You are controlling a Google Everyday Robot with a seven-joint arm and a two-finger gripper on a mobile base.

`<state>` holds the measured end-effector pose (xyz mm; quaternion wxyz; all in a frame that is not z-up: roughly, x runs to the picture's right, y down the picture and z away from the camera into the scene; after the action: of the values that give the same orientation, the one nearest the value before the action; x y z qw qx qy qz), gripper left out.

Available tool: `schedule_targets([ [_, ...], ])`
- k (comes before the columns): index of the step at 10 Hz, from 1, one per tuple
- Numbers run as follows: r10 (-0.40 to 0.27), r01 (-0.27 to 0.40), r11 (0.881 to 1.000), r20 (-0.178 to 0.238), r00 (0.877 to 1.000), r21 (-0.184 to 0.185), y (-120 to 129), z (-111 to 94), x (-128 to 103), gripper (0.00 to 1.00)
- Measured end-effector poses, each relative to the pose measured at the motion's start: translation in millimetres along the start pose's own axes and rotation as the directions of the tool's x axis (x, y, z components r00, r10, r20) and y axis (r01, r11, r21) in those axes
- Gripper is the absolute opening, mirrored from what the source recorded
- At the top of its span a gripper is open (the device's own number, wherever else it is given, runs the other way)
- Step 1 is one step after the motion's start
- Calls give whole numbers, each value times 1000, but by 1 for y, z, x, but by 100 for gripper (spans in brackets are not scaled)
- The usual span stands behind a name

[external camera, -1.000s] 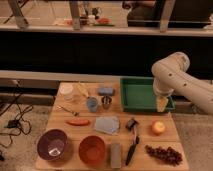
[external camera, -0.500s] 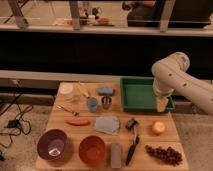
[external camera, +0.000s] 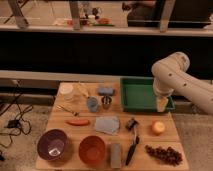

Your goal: Wipe tray with sponge

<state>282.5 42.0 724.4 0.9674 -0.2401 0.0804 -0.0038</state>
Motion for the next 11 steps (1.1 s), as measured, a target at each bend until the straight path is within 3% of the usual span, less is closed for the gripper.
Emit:
schedule_targets([
  [3, -9, 9, 1000, 0, 1000, -7, 1, 6, -13, 80],
  [6, -59, 59, 998, 20, 998, -3, -6, 14, -59, 80],
  [8, -79, 80, 997, 81, 994, -7, -15, 17, -84, 80],
  [9, -73, 78, 997, 152, 986, -21, -22, 19, -95, 80],
  [11, -67, 79, 996, 232, 970, -42, -30, 22, -109, 80],
])
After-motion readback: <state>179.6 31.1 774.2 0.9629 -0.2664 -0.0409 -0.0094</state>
